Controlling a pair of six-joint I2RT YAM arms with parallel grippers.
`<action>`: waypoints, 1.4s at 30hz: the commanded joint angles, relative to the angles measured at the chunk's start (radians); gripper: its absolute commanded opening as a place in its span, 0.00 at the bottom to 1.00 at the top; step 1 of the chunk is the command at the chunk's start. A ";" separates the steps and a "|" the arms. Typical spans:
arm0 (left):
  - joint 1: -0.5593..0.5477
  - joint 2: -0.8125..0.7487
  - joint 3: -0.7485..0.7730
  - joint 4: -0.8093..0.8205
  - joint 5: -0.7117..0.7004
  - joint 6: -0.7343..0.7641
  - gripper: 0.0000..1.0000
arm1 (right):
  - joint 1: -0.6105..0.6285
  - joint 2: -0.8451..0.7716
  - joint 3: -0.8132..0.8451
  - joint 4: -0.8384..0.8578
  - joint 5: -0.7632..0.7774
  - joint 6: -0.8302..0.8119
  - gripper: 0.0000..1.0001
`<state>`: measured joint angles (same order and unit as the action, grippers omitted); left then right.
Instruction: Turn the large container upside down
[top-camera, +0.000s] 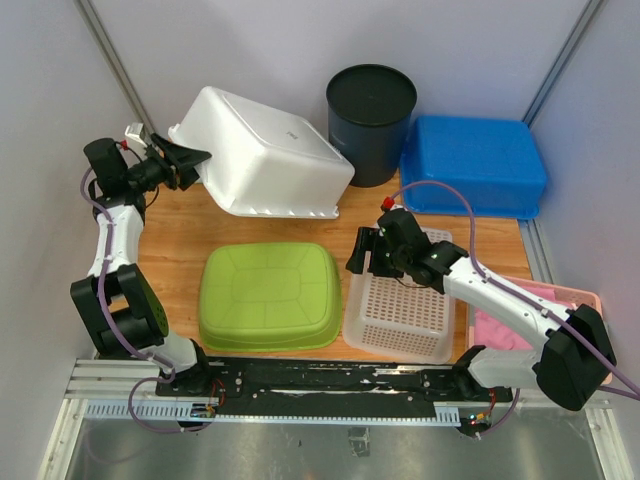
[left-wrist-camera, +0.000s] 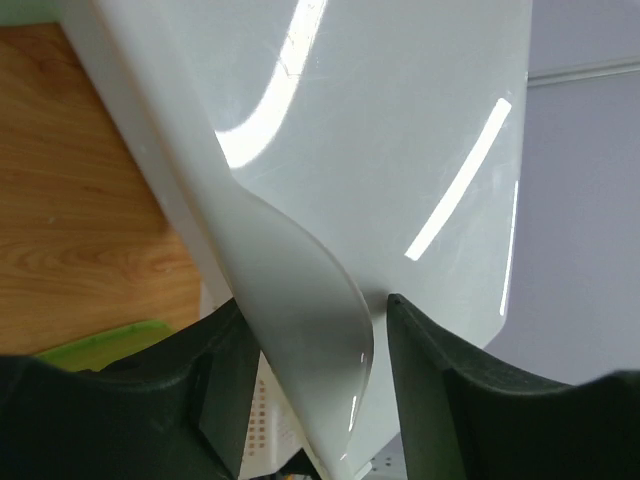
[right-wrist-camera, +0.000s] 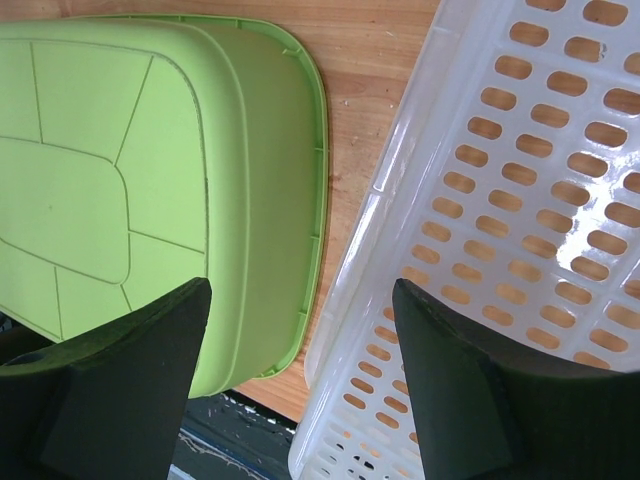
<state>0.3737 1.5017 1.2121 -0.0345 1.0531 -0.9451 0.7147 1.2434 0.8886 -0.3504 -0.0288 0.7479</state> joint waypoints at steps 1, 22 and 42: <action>0.004 -0.032 0.037 -0.400 -0.145 0.330 0.73 | -0.008 0.017 0.018 -0.038 -0.032 -0.021 0.75; -0.039 -0.100 0.470 -0.732 -0.939 0.543 0.99 | 0.012 0.036 0.060 -0.008 -0.079 -0.099 0.74; -0.562 -0.483 -0.005 -0.765 -0.932 0.593 0.99 | 0.150 0.176 0.176 0.048 0.076 -0.133 0.73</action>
<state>-0.1551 0.9924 1.2858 -0.8101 0.1345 -0.3695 0.8639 1.4406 1.0935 -0.3115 -0.0208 0.5873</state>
